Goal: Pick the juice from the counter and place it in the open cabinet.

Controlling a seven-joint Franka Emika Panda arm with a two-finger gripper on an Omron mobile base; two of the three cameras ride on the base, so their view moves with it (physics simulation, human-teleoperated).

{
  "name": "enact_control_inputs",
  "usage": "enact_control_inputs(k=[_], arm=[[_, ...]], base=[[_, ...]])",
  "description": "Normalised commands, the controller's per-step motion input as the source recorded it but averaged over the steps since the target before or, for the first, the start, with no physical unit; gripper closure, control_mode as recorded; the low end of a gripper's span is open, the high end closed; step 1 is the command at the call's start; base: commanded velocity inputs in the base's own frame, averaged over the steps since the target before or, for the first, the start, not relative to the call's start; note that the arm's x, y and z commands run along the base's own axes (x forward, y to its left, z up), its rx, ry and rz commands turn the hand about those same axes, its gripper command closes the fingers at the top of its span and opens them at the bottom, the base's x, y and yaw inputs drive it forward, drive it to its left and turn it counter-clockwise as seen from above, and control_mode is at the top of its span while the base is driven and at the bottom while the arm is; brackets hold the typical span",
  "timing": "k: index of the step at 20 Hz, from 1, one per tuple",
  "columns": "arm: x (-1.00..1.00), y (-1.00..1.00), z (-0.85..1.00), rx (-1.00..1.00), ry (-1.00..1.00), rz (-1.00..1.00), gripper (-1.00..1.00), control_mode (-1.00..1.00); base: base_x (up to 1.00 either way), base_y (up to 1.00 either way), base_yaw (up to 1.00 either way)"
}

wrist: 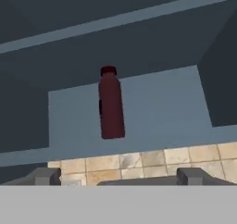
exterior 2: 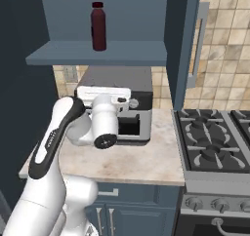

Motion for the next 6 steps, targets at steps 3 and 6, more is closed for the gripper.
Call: enact_control_inputs(k=[3, 6], arm=[[-1.0, -0.19, -1.0, -0.05, -0.09, 0.0, -1.0, -1.0], [-1.0, -0.34, -0.7, 0.0, -0.48, 0.0, -1.0, -1.0]], base=[[0.0, 0.0, 0.0], [0.0, 0.0, 0.0]])
